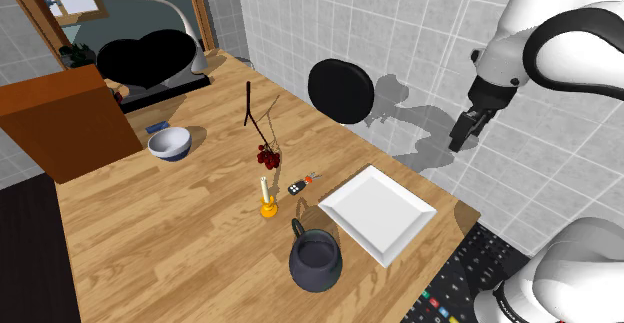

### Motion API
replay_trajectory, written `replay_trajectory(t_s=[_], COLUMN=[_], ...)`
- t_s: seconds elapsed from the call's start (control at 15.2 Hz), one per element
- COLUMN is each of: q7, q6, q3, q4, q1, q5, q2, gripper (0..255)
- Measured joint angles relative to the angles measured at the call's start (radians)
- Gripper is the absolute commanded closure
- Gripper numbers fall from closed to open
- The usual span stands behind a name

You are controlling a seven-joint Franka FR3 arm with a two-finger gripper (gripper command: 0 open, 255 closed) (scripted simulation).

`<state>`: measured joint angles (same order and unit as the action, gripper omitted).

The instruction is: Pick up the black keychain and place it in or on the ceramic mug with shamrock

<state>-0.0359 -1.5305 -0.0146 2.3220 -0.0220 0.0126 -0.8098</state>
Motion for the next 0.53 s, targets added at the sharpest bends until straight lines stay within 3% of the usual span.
replay_trajectory(t_s=[0.26,0.53], q7=[0.054,0.169], q6=[-0.048,-0.140], q3=[0.035,0.113], q4=[0.022,0.026], q1=[0.001,0.006], q5=[0.023,0.068], q2=[0.025,0.109], gripper=[0,0])
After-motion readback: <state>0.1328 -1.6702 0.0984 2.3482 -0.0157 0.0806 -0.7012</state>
